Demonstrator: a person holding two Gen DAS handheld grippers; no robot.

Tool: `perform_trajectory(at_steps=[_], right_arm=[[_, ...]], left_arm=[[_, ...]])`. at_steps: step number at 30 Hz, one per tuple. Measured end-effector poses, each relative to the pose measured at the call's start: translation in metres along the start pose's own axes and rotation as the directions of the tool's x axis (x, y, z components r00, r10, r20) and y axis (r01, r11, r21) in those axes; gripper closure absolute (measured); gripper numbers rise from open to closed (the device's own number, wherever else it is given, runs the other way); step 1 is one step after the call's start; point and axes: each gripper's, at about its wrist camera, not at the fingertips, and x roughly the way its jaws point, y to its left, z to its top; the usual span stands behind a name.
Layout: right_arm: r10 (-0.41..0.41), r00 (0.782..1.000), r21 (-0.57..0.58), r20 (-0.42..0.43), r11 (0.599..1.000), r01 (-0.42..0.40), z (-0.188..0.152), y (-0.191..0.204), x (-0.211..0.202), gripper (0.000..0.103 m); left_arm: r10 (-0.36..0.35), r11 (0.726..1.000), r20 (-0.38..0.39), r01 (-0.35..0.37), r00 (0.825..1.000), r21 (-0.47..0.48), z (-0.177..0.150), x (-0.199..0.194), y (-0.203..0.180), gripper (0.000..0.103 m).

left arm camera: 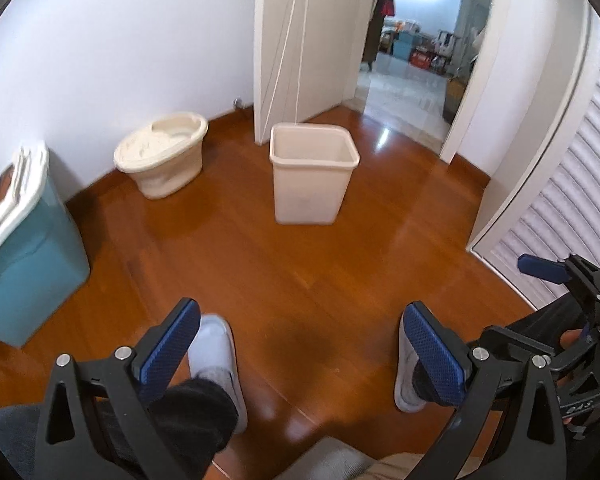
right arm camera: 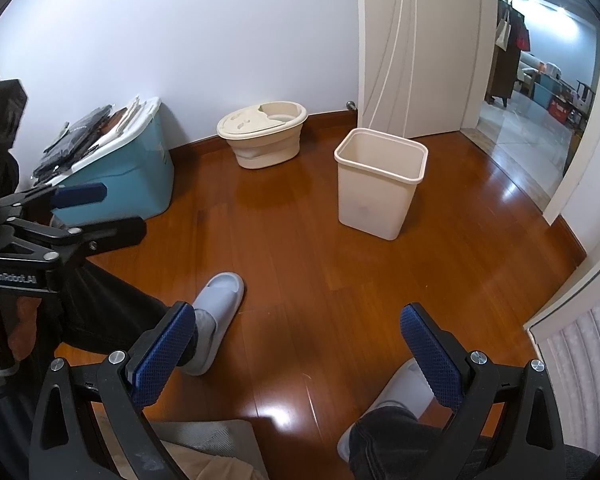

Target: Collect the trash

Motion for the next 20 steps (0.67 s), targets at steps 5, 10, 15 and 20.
perform_trajectory(at_steps=[5,10,15,20], right_arm=[[0.001,1.0,0.0,-0.001,1.0,-0.001,-0.002,-0.001,0.0,0.0],[0.001,1.0,-0.001,-0.001,1.0,-0.001,-0.001,0.0,0.0,0.0],[0.001,1.0,0.0,-0.002,1.0,-0.001,-0.001,0.0,0.0,0.0],[0.002,1.0,-0.005,-0.005,1.0,-0.002,-0.002,-0.002,0.0,0.0]], left_arm=[[0.048,0.999,0.002,-0.048,0.999,0.014,0.0,0.0,-0.003,0.0],[0.021,0.999,-0.006,-0.021,1.0,0.034,-0.001,0.001,-0.009,0.0],[0.051,0.998,0.073,-0.052,0.996,0.025,-0.001,-0.011,-0.005,0.0],[0.063,0.996,0.064,-0.066,0.996,0.054,0.0,-0.008,-0.007,0.0]])
